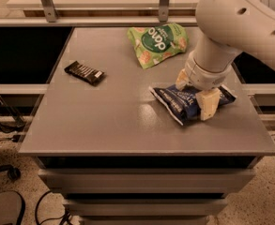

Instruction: Move blue chip bag near rxbar chocolate

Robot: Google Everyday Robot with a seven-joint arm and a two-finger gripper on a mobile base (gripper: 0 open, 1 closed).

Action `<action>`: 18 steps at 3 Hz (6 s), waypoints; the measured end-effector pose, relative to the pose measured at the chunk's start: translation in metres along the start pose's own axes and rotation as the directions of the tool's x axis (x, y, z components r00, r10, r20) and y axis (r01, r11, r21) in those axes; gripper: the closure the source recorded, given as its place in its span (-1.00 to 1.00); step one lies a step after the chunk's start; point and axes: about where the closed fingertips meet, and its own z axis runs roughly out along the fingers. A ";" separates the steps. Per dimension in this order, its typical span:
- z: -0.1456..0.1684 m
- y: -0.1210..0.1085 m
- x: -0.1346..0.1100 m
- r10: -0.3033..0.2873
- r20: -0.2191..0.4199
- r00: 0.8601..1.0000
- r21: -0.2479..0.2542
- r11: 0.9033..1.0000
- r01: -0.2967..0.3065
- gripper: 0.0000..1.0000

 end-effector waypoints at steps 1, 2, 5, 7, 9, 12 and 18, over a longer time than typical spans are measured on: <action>-0.003 -0.002 0.001 -0.001 -0.001 1.000 -0.004 1.000 0.001 0.22; -0.005 -0.003 0.001 -0.001 -0.001 1.000 -0.004 1.000 0.001 0.69; -0.099 -0.045 0.013 0.039 0.039 0.998 0.196 0.980 -0.046 1.00; -0.105 -0.068 -0.026 -0.123 0.020 0.992 0.190 0.975 0.117 1.00; -0.096 -0.118 -0.111 -0.414 0.030 0.910 0.153 0.901 0.406 1.00; -0.063 -0.197 -0.183 -0.637 0.097 0.765 0.147 0.769 0.622 1.00; -0.043 -0.254 -0.169 -0.619 0.115 0.777 0.163 0.783 0.600 -1.00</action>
Offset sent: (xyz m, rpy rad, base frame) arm 0.0285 -0.0035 0.0299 0.0417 -0.0354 -0.0265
